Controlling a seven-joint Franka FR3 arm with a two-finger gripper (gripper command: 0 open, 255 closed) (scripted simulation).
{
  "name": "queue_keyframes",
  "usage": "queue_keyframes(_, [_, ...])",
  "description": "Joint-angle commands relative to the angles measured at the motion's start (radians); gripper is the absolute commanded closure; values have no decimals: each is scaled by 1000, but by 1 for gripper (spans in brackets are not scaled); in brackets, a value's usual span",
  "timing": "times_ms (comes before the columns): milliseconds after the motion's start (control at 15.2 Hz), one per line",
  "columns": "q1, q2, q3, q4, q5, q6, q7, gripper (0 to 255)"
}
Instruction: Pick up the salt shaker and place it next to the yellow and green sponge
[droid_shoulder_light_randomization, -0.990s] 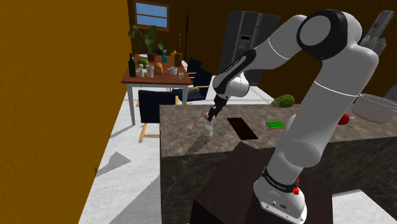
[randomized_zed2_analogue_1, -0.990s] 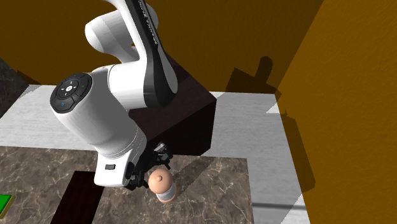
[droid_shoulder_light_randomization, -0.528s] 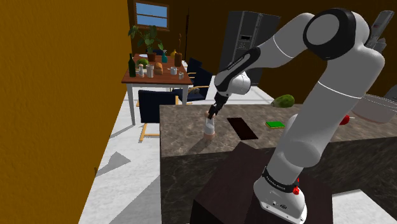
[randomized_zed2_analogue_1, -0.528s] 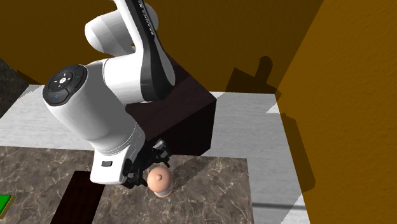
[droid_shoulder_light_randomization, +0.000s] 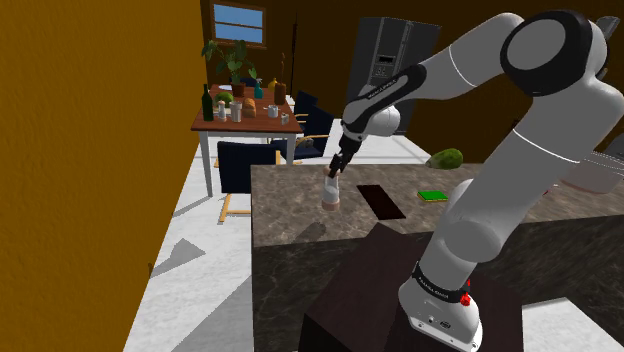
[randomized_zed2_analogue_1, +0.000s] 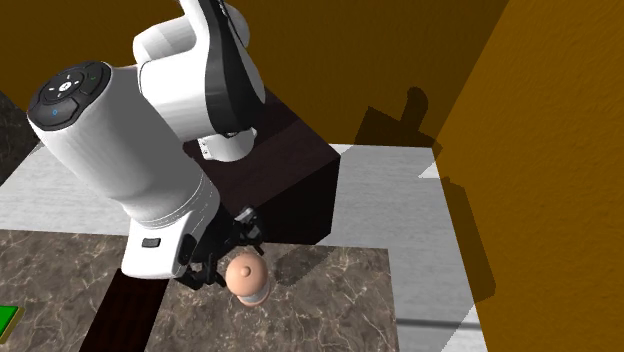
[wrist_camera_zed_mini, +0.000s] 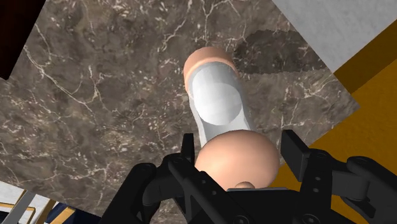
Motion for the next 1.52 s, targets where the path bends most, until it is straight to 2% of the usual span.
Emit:
queue_keyframes(0, [-8,-20,5,14,-19,-32,16,255])
queue_keyframes(660, [-35,-113,37,77,-84,-178,83,255])
queue_keyframes(1452, [-48,-184,67,183,-117,-350,131,255])
